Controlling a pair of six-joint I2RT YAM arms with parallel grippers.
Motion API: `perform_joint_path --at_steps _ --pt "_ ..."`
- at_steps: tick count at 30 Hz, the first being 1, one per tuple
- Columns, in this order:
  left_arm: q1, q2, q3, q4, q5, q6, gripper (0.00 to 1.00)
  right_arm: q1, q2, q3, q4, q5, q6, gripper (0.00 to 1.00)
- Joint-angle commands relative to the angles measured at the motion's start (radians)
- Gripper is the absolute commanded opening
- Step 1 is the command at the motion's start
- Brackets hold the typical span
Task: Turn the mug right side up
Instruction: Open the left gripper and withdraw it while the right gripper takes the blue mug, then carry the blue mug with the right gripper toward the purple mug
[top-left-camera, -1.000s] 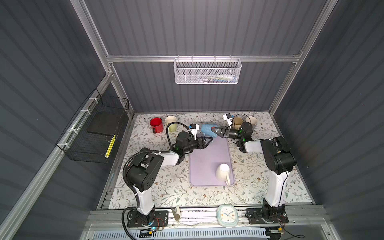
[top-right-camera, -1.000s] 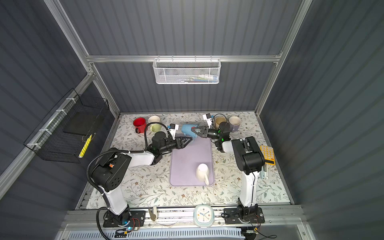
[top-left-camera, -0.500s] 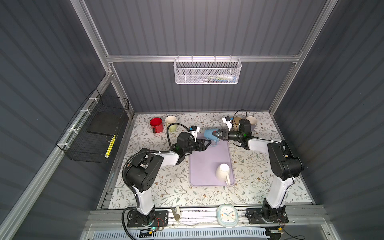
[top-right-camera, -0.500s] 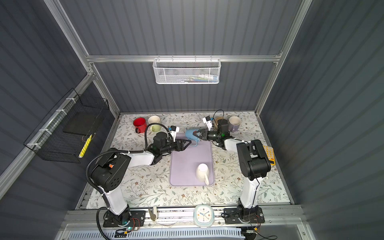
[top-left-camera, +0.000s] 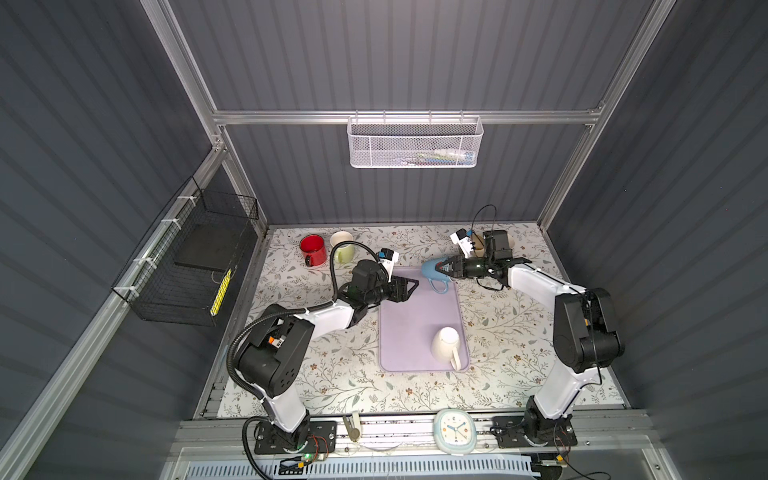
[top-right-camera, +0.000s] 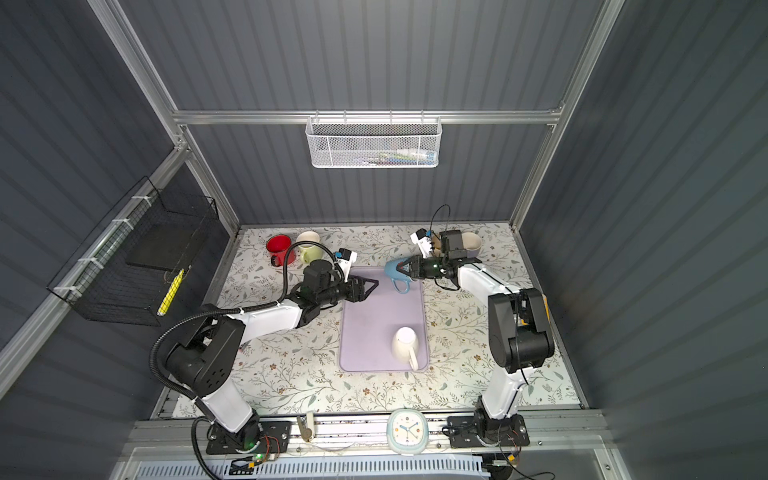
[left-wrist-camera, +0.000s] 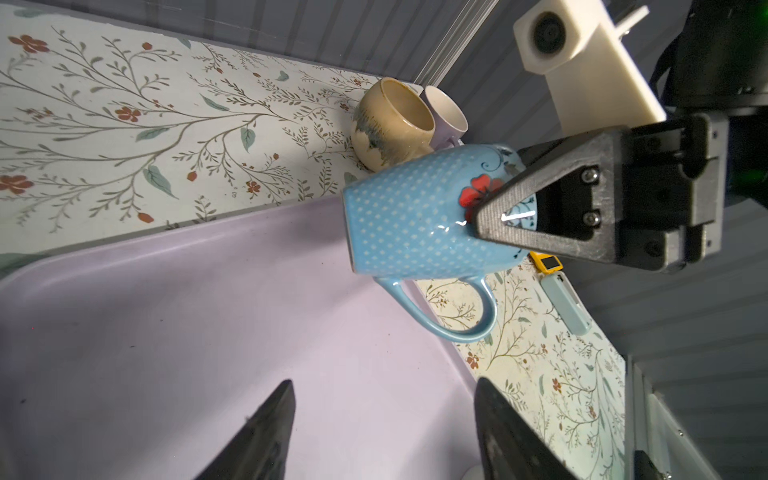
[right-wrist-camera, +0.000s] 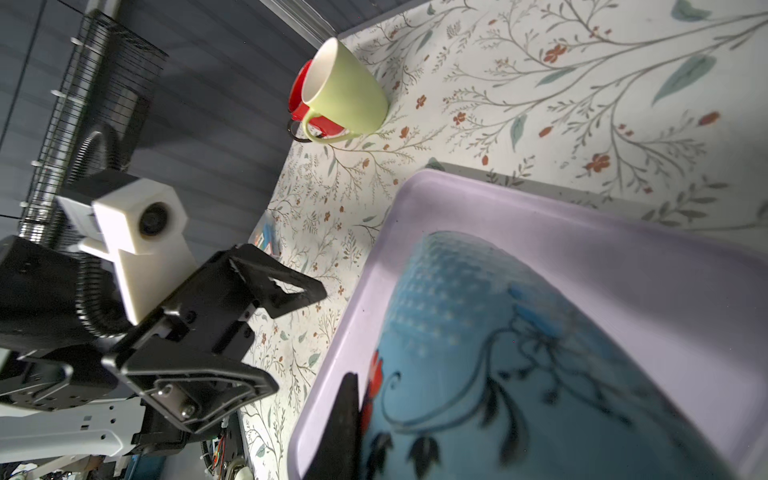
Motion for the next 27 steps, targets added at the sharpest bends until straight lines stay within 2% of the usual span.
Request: perform_joint_path --at_steps 1,10,18,27 --pt "-0.001 -0.058 0.052 -0.135 -0.077 0.114 0.68 -0.006 -0.054 0.038 -0.127 0.037 -0.092 0.0" --pt "-0.001 -0.114 0.123 -0.342 -0.165 0.238 0.69 -0.022 -0.106 0.088 -0.345 0.198 -0.15 0.0" --pt "0.001 -0.171 0.235 -0.612 -0.248 0.38 0.7 -0.033 -0.178 0.111 -0.492 0.357 -0.176 0.0" --pt "0.005 -0.217 0.262 -0.715 -0.211 0.412 0.7 -0.056 -0.209 0.102 -0.563 0.436 -0.192 0.0"
